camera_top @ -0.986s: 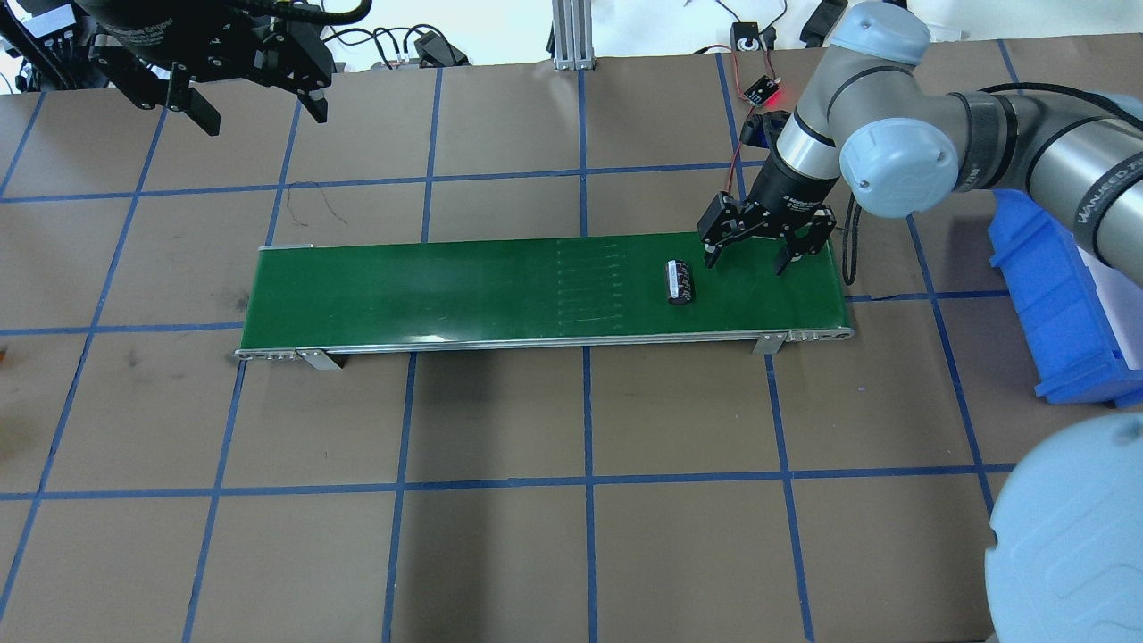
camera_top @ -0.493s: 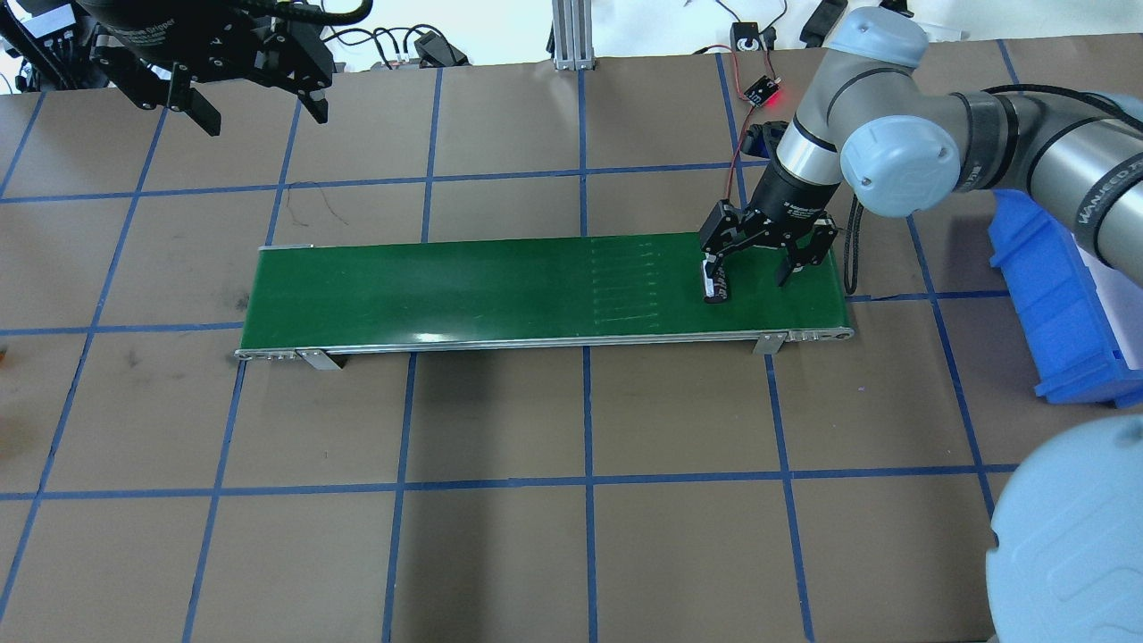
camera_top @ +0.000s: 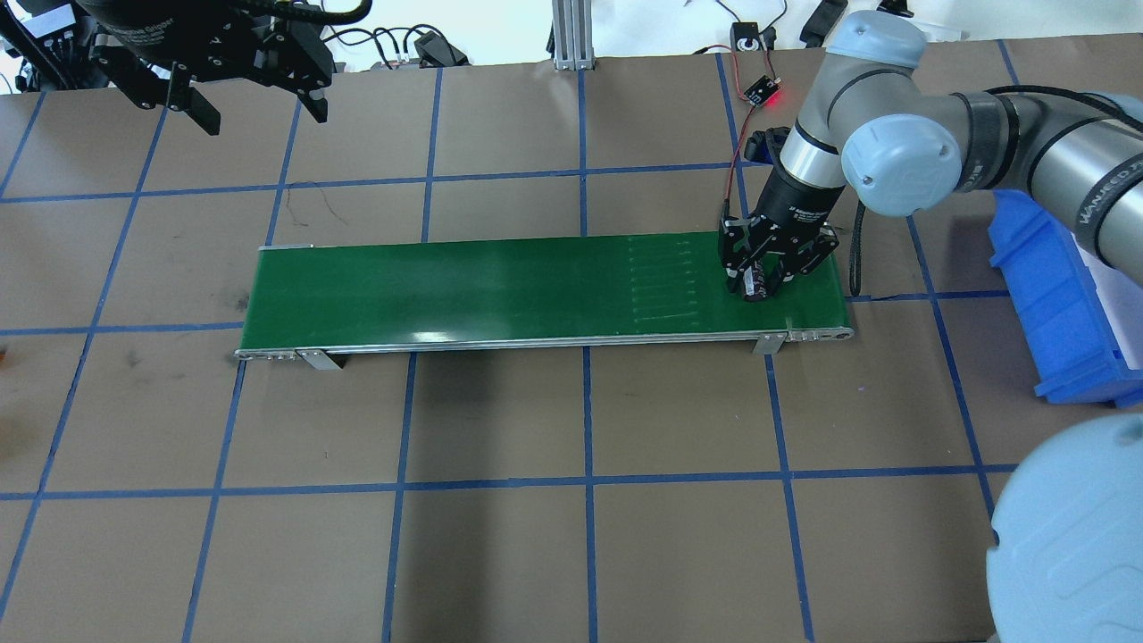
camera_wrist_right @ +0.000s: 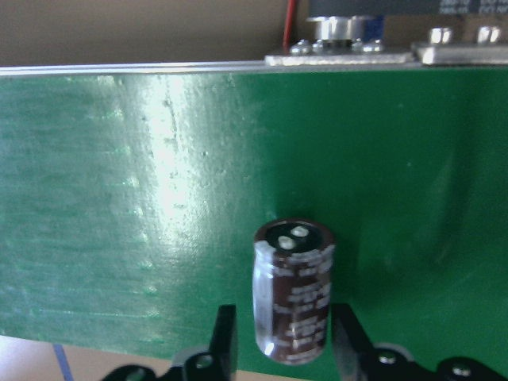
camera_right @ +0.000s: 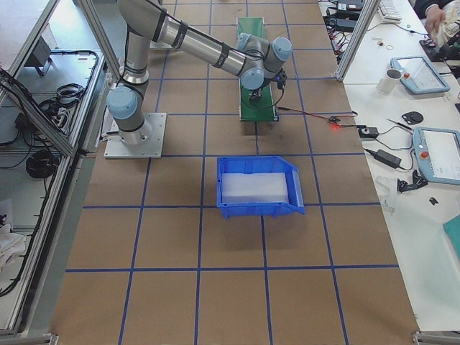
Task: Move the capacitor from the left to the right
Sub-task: 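Close the right gripper on the capacitor and lift it, then carry the capacitor with the right gripper down into the blue bin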
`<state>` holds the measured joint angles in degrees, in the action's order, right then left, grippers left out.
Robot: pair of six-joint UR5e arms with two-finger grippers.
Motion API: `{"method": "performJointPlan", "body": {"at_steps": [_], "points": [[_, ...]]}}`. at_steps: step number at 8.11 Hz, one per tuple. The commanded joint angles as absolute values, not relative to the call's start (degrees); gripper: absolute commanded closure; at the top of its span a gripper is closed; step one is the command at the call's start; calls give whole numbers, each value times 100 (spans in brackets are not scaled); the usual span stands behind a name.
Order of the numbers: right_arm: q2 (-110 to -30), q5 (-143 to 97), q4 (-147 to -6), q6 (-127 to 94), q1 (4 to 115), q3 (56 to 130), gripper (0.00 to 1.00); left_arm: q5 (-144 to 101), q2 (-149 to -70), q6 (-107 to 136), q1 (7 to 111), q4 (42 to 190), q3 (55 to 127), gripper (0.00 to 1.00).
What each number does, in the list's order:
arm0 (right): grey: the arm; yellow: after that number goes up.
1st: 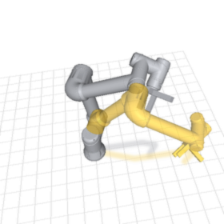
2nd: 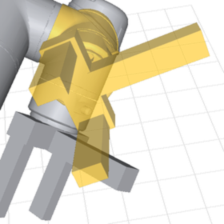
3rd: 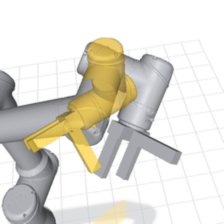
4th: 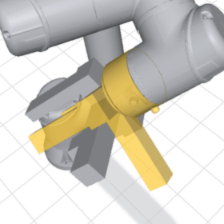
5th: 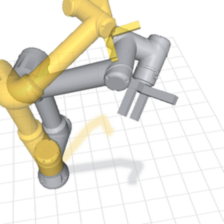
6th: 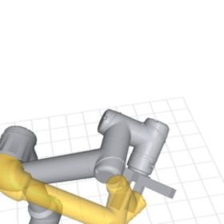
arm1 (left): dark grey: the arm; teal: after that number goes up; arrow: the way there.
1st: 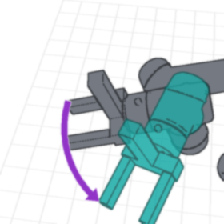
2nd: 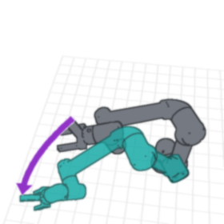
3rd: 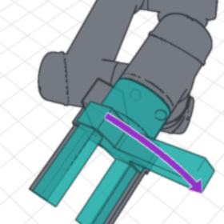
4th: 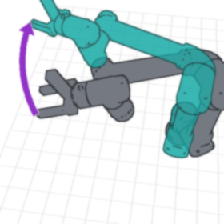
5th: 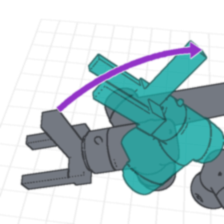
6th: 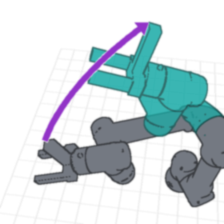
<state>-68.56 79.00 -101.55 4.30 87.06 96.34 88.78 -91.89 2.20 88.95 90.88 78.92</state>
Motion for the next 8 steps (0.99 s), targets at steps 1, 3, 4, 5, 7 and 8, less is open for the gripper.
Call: {"method": "performJointPlan", "body": {"at_steps": [1,3,4,5,7,8], "points": [[-6864,8690,-10213,571,8579,9571,100,8877,-9185,220,8895,9088,7884,0],[-6934,8956,-10204,667,8438,9536,100,8877,-9176,220,8895,9088,7875,0],[-7117,9113,-10143,746,8403,9440,100,8851,-9193,228,8895,9070,7875,0],[-7406,9523,-9916,808,8333,9361,100,8842,-9254,272,8895,9044,7866,0],[-7934,9606,-9530,1874,7573,9334,100,8842,-9185,255,8895,9044,7884,0],[-8024,9624,-9466,2638,6924,9334,100,8842,-9176,246,8895,9044,7884,0]]}}
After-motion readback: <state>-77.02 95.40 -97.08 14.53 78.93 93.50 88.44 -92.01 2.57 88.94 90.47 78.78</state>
